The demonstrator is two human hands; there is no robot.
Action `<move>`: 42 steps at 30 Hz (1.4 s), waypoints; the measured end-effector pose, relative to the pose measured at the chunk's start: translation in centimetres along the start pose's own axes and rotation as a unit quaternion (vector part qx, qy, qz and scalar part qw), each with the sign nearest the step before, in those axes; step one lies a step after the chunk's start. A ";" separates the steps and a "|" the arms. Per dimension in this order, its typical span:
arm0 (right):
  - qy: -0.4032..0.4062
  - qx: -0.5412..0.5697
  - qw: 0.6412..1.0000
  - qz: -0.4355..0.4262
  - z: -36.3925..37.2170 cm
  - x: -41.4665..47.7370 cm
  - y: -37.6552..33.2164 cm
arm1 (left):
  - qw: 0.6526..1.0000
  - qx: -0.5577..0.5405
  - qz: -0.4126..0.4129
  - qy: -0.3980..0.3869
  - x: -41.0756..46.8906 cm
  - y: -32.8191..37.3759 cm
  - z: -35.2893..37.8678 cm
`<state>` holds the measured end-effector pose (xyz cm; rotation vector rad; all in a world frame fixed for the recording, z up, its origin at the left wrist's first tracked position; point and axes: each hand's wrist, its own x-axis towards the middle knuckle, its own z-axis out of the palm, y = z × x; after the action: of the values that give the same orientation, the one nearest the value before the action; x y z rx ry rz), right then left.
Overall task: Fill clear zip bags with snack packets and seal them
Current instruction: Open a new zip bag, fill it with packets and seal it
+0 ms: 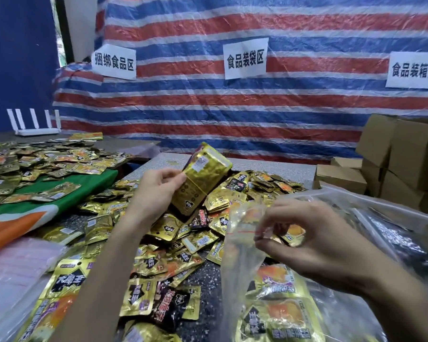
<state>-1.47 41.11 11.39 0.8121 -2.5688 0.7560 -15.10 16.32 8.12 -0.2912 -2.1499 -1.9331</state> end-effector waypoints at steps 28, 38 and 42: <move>0.006 -0.012 0.992 -0.126 3.2 0.9 -0.8 | 0.907 0.393 0.105 -0.113 -7.3 7.0 3.3; 0.038 0.052 0.990 -0.126 2.3 0.8 -0.1 | 0.989 0.092 -0.040 -0.106 -5.5 7.5 0.1; 0.070 0.059 0.985 -0.144 2.7 1.0 -0.6 | 0.984 0.085 -0.052 -0.149 -5.2 7.2 0.0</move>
<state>-2.30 38.72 9.86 1.0975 -2.2349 0.8460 -7.95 17.09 13.38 -0.4697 -2.5514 -1.8405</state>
